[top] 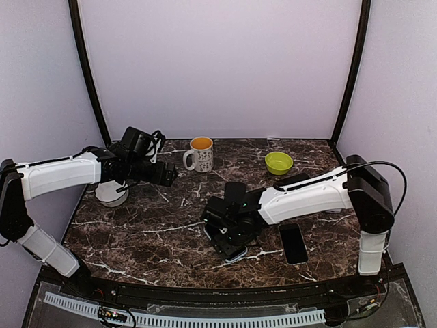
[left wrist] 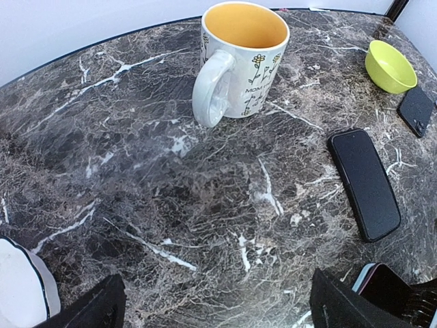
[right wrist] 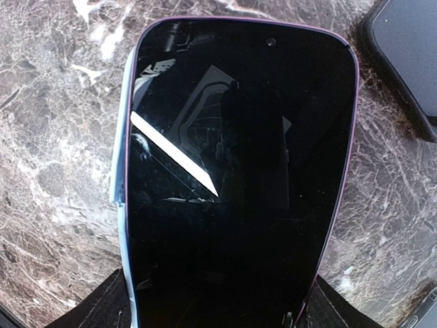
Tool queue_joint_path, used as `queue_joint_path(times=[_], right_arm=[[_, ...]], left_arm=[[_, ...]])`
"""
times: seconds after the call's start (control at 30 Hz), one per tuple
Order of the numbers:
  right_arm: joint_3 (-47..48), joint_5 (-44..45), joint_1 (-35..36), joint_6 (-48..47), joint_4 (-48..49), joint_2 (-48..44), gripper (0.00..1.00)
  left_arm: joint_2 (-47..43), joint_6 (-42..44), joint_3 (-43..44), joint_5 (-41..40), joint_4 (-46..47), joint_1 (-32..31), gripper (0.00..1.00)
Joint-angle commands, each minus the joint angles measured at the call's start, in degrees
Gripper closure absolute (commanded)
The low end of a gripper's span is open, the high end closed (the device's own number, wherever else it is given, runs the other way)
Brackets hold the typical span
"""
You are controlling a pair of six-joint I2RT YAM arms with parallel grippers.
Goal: Put the phone into the phone case
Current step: Pick up the phone with the phone case at the center of the board.
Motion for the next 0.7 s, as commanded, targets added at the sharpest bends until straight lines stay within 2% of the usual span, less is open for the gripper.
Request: queue_joint_path(times=[0.0, 0.13, 0.3, 0.37, 0.47, 0.67], right_arm=[[-1.39, 1.83, 0.4, -1.44, 3.43, -3.44, 0.67], [-3.62, 4.13, 0.37, -1.4, 6.9, -6.61, 0.71], [-6.95, 5.82, 0.32, -2.18, 13.02, -9.83, 0.73], [-7.59, 5.74, 0.16, -2.28, 13.85, -9.81, 0.73], [-7.1, 5.42, 0.03, -2.12, 13.2, -8.87, 0.74], [-8.8, 7.66, -0.04, -1.82, 15.5, -11.95, 0.78]], left_arm=[[-2.32, 1.01, -0.76, 1.57, 1.05, 0.34, 0.04], [-2.81, 1.35, -1.18, 6.1, 2.35, 0.31, 0.07], [-5.8, -0.63, -5.7, 17.21, 10.35, -1.38, 0.08], [-6.0, -6.67, -8.99, 19.87, 14.8, -2.51, 0.08], [-2.56, -20.49, -13.45, 25.88, 22.28, -4.09, 0.09], [3.02, -29.06, -17.38, 27.05, 33.67, -10.3, 0.1]])
